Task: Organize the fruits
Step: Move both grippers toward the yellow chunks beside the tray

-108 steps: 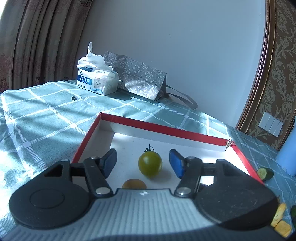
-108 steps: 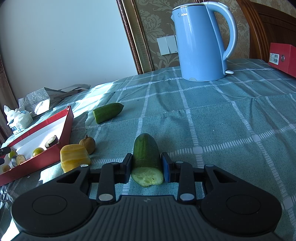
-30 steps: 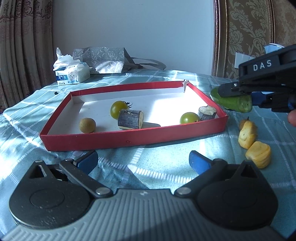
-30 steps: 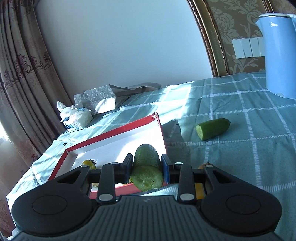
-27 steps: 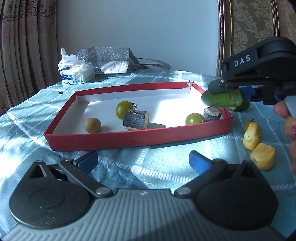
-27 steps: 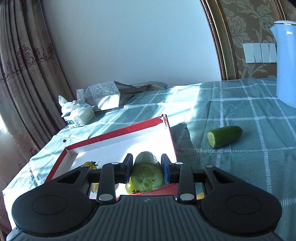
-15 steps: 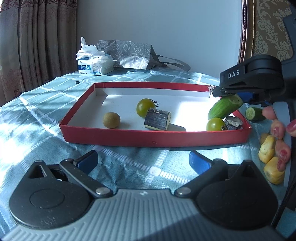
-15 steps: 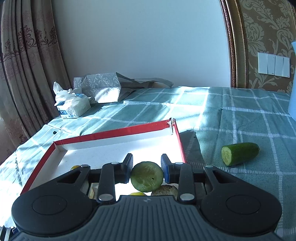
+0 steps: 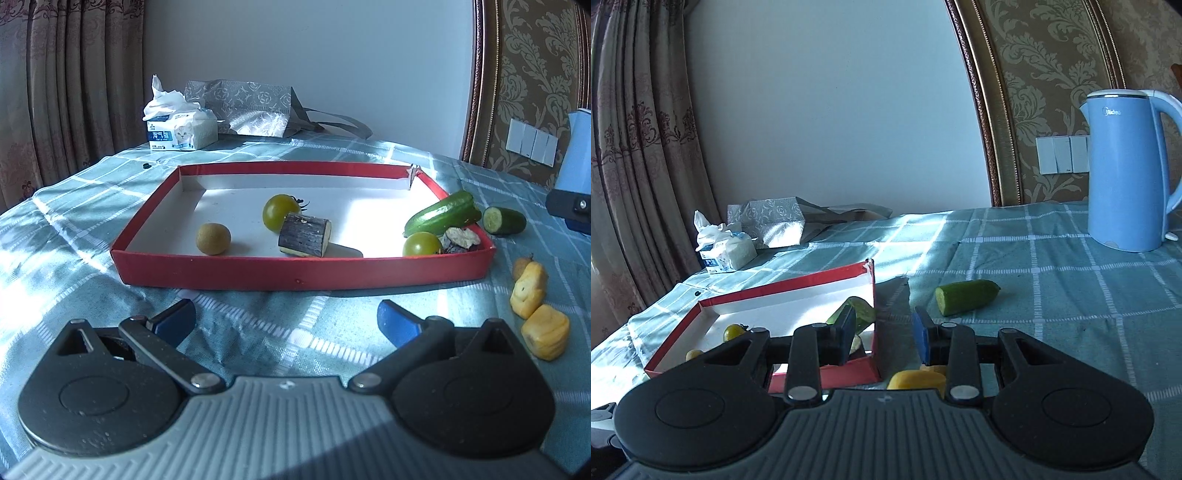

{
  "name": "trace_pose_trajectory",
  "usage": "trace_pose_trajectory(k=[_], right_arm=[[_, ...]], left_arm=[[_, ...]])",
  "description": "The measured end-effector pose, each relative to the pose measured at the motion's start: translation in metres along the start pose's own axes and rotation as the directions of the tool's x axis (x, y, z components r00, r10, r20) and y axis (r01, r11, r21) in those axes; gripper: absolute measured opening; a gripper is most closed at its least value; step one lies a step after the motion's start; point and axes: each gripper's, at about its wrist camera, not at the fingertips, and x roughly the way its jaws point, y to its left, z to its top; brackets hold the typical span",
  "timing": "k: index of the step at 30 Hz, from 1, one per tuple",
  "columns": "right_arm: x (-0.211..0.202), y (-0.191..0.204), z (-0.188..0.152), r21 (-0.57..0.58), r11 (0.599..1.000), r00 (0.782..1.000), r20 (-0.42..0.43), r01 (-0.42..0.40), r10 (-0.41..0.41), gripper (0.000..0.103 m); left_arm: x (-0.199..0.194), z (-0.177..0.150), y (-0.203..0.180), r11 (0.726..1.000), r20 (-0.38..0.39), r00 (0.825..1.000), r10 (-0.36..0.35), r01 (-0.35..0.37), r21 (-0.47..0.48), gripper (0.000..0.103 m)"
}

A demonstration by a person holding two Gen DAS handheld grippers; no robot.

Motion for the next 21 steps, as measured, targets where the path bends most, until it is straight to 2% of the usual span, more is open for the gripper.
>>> trace_pose_trajectory(k=[5,8,9,12,15,18,21], right_arm=[[-0.011,-0.039,-0.02,0.043,0.997,0.998,0.011,0.068,-0.069,0.038],[-0.01,-0.068,-0.035,0.201,0.98,1.0,0.007,-0.001,0.0,0.039],[-0.006,-0.075,-0.036,0.254,0.967,0.999,-0.043,-0.006,0.018,0.04],[-0.006,-0.085,-0.036,0.291,0.957,0.999,-0.047,-0.001,0.015,0.041],[-0.006,-0.09,-0.037,0.315,0.949,0.998,-0.068,0.018,0.004,0.042],[-0.008,-0.091,-0.038,0.308,0.949,0.996,-0.07,0.068,-0.049,0.042],[-0.009,-0.09,-0.038,0.281,0.954,0.994,-0.061,0.103,-0.089,0.046]], left_arm=[[-0.002,-0.001,-0.006,0.999,0.007,1.0,-0.02,0.02,0.033,0.103],[-0.003,-0.002,-0.009,0.998,0.007,0.999,-0.038,0.037,0.05,0.103],[-0.003,-0.002,-0.01,0.998,0.008,0.999,-0.04,0.04,0.055,0.103],[-0.003,-0.002,-0.016,0.995,0.001,0.998,-0.063,0.063,0.075,0.103],[-0.002,-0.003,-0.028,0.987,-0.052,0.99,-0.128,0.133,0.093,0.103],[-0.006,-0.002,-0.043,0.978,-0.067,0.979,-0.192,0.196,0.074,0.103],[-0.015,0.0,-0.061,0.951,-0.045,0.954,-0.296,0.298,0.083,0.103]])
